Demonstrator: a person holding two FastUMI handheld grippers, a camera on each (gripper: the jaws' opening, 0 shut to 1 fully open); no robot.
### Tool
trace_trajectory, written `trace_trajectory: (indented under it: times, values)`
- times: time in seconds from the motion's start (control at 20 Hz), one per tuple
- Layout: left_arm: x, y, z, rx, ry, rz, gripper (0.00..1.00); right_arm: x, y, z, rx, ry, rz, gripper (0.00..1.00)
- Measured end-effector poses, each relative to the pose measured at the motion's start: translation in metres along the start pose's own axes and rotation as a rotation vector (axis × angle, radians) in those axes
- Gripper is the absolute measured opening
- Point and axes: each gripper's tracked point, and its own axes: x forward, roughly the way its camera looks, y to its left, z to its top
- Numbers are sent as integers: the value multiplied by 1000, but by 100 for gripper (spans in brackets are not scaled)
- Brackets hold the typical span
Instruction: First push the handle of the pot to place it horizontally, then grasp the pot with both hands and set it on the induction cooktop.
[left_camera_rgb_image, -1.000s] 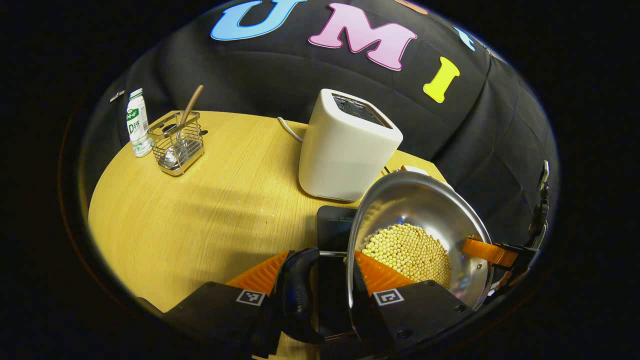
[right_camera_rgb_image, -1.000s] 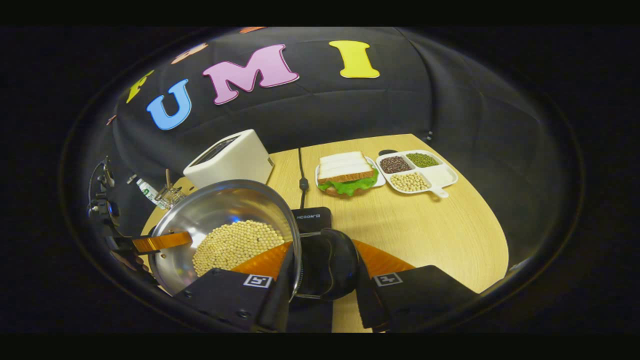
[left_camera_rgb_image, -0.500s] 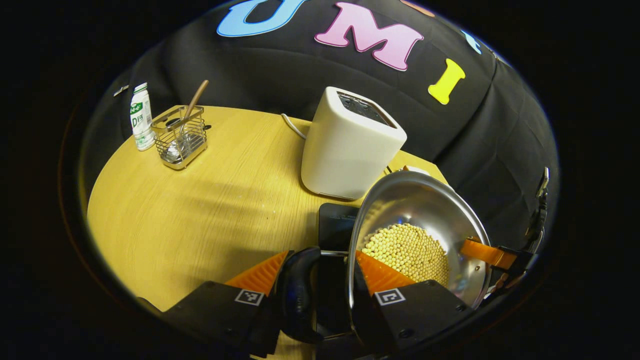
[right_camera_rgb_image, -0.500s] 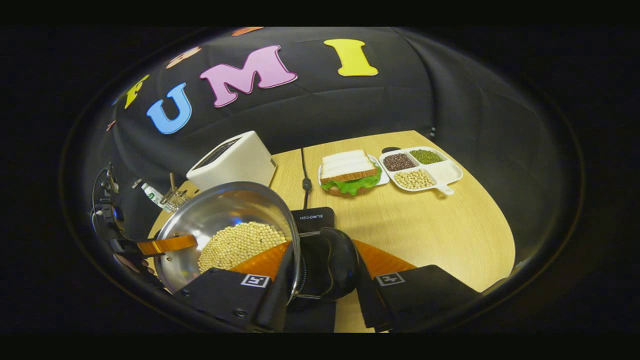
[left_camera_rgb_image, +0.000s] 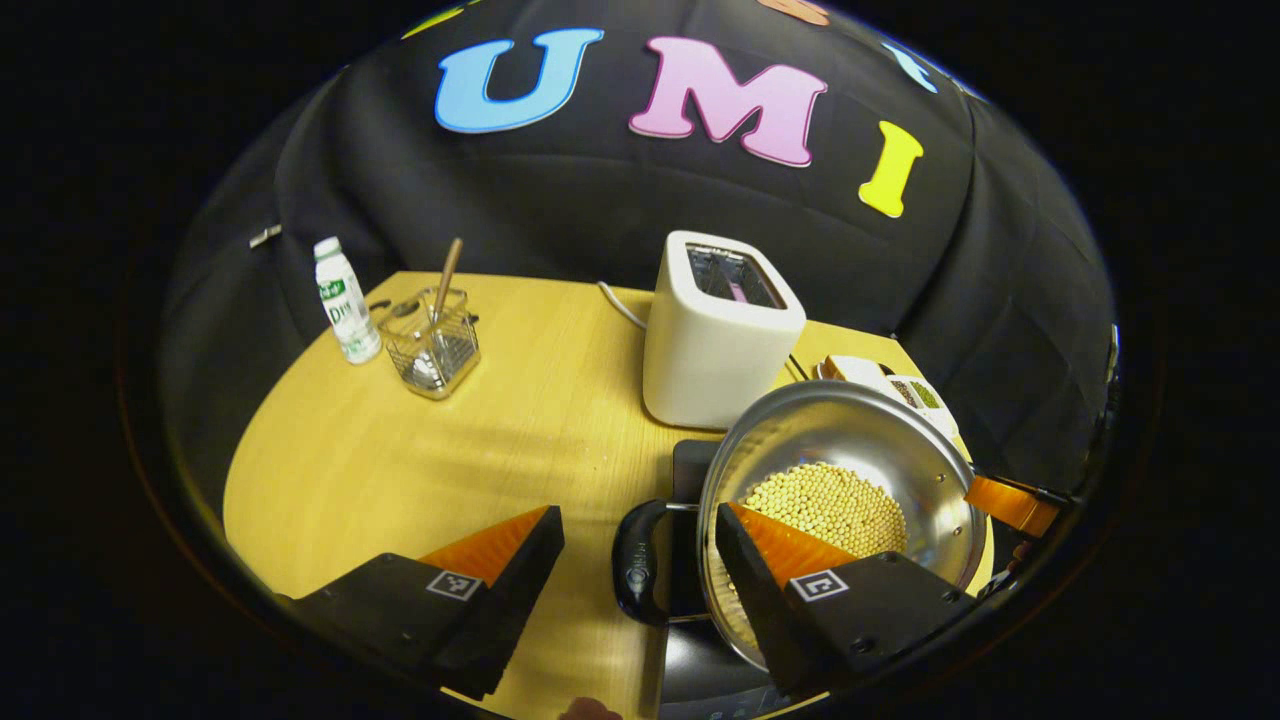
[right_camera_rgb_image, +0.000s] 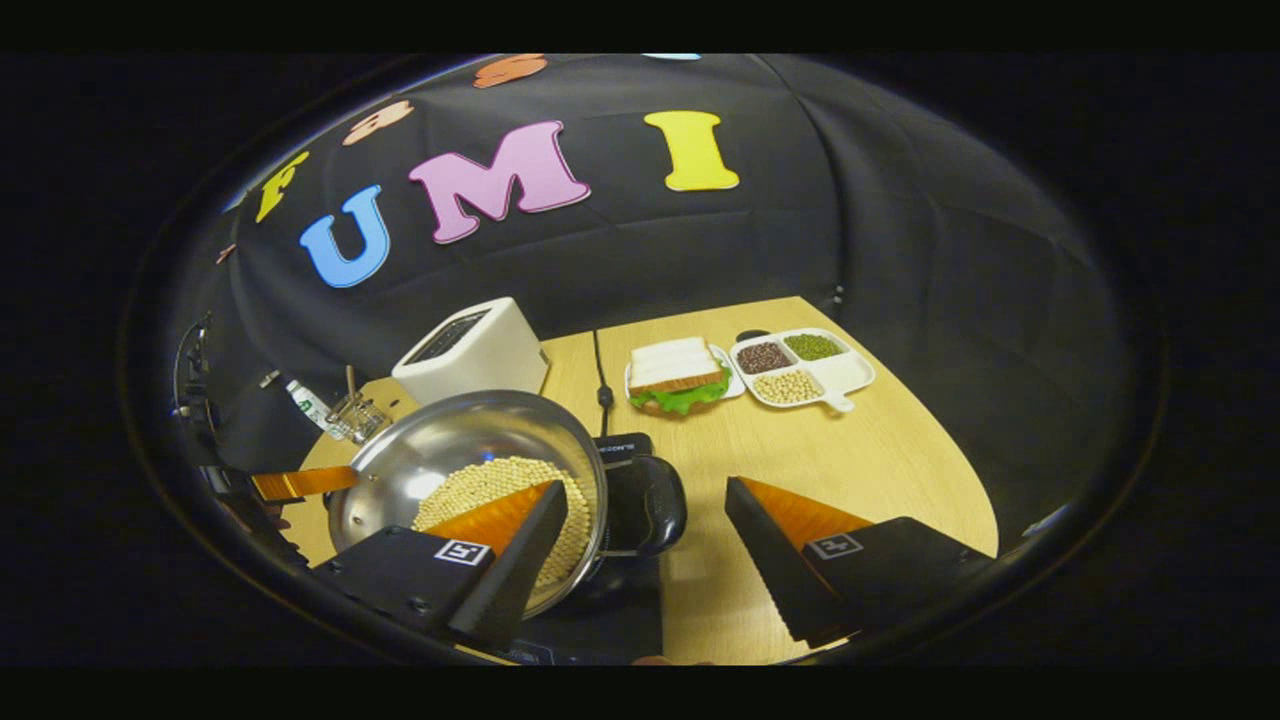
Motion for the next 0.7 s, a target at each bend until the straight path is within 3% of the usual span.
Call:
trace_trajectory:
  times: [0.3,0.7]
  values:
    - [-75,5,48,131,-185,48,95,-67,16,52,-69,-198,-28,99]
    - [-197,39,94,109,-445,85,94,-170,56,109,-156,-463,-73,99]
